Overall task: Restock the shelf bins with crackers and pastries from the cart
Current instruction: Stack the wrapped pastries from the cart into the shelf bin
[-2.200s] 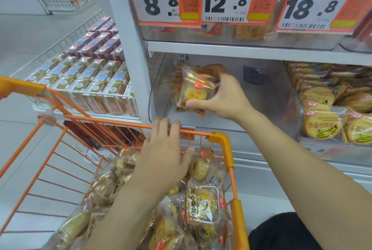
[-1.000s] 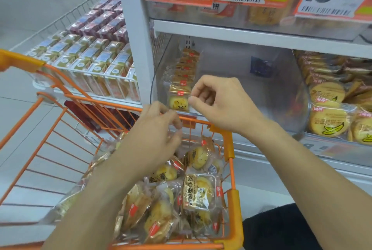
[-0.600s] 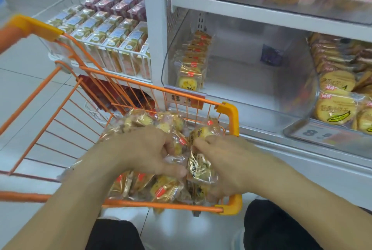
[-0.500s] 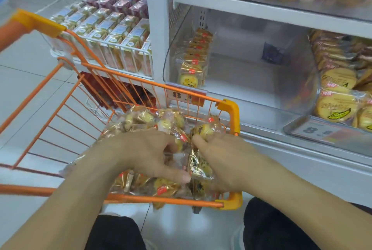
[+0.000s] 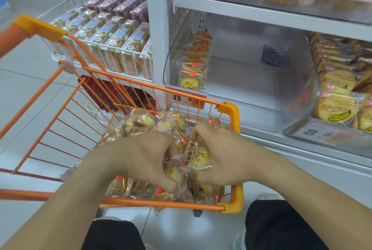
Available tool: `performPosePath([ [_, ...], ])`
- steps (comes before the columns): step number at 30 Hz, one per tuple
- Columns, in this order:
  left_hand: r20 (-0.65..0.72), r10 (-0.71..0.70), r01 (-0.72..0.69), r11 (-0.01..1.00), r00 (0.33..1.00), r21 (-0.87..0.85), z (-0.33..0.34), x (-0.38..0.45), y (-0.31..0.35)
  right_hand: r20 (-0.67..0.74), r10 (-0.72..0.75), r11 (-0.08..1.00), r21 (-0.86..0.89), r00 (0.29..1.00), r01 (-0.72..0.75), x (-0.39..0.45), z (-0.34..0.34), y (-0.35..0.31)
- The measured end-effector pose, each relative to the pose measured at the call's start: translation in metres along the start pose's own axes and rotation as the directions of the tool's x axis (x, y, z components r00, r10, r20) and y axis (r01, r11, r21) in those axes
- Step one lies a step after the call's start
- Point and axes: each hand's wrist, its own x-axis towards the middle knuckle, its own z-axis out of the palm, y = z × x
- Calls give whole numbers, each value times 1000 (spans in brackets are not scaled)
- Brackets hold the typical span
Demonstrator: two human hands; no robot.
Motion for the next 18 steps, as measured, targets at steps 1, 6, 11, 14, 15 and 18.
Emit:
performPosePath([
  [1, -15, 12, -13, 998, 1000, -67, -1, -1, -5, -21, 13, 997, 75, 1000, -11, -1, -4, 2],
  [6, -245, 98, -226, 786, 965, -575, -7, -8, -21, -191, 138, 917, 395, 972, -53, -4, -19, 17],
  [11, -380, -25, -347, 353, 925, -869, -18, -2, -13, -230, 328, 440, 895, 916, 67, -2, -27, 25],
  [14, -329, -90, -331, -12, 940, -943, -20, 1, 2, -119, 315, 81, 992, 941, 99, -3, -30, 19],
  [15, -299, -125, -310, -82, 946, -947, -19, 3, 7, -91, 307, -2, 995, 947, 96, -3, -29, 17],
  [18, -228, -148, -247, -125, 962, -961, -13, 12, 16, -19, 244, -169, 984, 970, 62, -2, -28, 11],
])
